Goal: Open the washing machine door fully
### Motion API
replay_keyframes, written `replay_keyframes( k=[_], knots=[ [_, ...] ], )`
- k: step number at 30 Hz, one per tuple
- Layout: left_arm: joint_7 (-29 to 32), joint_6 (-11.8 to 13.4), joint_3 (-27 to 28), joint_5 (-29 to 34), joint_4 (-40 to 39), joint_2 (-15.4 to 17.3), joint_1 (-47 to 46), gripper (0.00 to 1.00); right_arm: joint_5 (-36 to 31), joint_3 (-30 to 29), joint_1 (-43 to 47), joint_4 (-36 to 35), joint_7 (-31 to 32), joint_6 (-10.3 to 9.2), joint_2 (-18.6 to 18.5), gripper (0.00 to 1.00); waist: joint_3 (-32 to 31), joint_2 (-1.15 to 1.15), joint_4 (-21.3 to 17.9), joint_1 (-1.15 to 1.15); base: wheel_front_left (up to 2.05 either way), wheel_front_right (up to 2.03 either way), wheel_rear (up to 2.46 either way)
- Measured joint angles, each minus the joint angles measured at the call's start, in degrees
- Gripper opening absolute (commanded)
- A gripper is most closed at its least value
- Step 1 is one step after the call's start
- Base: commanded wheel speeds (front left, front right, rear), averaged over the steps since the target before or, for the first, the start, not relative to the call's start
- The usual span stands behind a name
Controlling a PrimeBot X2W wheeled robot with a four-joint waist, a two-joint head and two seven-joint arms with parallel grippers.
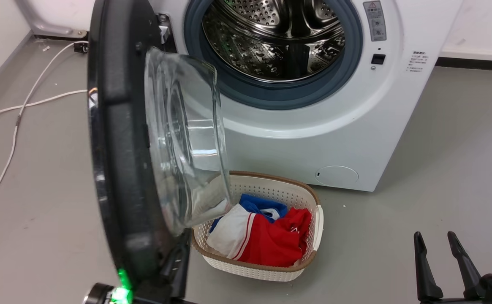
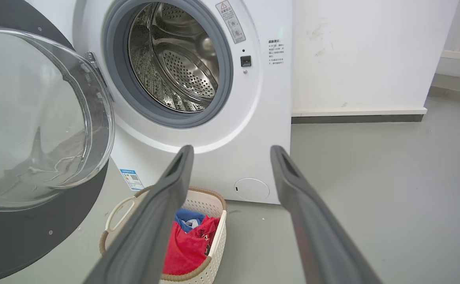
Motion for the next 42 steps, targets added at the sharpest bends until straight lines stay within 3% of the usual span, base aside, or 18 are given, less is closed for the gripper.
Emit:
replay_keyframes(
  k=[12,25,42],
  knots=[
    [0.49,3.20,9.67,-1.64,-1.91,2.89,3.36,0.00,0.15,-0.16,0.64,0.16,0.00,-0.01,0.00,1.00,-0.31,0.00,3.12,0.02,0.00,0.00,0.00],
    [0.48,3.52,17.44,-1.92,-2.37,5.28,2.85,0.00,-0.14,-0.04,0.44,0.19,0.00,0.00,0.00,1.00,0.80,0.00,5.65,0.01,0.00,0.00,0.00],
    [0.48,2.31,29.75,-4.75,2.46,8.53,-3.05,0.00,-1.54,-0.68,-1.90,-0.35,0.00,-0.01,0.00,1.00,5.80,0.00,4.92,0.01,0.00,0.00,0.00]
  ],
)
